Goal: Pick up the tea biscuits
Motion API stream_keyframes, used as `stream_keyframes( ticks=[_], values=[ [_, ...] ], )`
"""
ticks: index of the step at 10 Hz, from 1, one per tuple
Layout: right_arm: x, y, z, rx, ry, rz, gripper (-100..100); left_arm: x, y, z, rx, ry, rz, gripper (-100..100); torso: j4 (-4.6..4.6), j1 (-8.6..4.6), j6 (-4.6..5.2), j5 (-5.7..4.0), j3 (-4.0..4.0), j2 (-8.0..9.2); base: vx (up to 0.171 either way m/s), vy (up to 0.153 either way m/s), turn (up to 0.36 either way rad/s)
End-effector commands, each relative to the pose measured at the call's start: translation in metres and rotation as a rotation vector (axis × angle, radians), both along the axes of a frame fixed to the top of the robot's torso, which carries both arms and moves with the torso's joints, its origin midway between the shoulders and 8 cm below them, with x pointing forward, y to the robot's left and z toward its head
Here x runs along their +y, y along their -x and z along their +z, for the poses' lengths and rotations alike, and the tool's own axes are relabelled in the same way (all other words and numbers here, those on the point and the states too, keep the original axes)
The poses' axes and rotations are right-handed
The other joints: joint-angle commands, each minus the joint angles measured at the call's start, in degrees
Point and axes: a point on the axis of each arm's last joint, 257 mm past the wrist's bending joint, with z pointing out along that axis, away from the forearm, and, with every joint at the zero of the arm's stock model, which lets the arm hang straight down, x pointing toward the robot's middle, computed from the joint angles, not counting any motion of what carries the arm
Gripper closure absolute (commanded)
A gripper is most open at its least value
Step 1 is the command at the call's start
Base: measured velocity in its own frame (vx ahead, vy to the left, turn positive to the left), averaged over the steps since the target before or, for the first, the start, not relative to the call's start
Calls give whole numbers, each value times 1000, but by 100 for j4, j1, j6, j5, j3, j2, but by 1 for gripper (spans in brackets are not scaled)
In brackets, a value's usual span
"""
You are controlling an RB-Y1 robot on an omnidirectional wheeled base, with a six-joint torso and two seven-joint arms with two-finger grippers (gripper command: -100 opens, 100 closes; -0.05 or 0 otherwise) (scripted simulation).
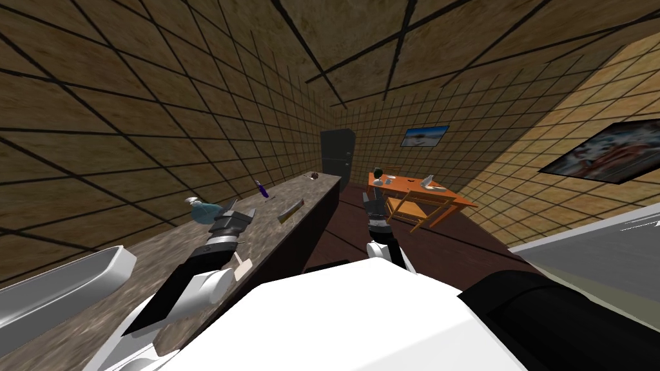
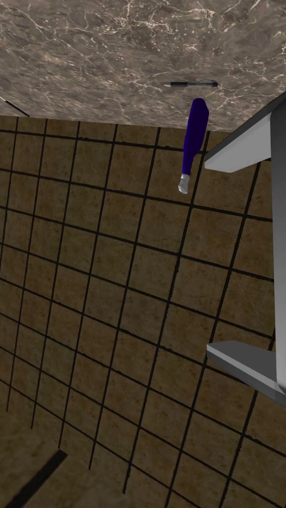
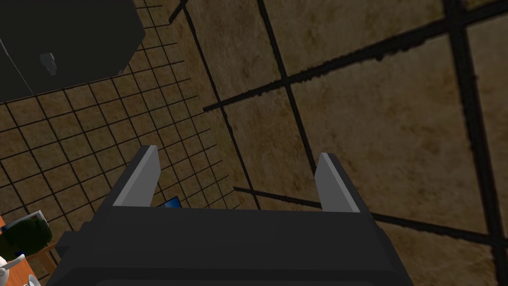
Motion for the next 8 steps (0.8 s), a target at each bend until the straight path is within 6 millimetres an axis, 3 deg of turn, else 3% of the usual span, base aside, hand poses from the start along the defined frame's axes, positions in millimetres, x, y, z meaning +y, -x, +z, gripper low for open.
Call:
stream_keyframes(
  ticks=[1,8],
  values=[
    [0,0,0,0,0,0,0,8,-2,-8,39,23,6,-100,0,0,0,0,0,0,35,-56,13],
    [0,0,0,0,0,0,0,48,-4,-20,176,157,27,-100,0,2,0,0,0,1,52,-60,16]
  ],
)
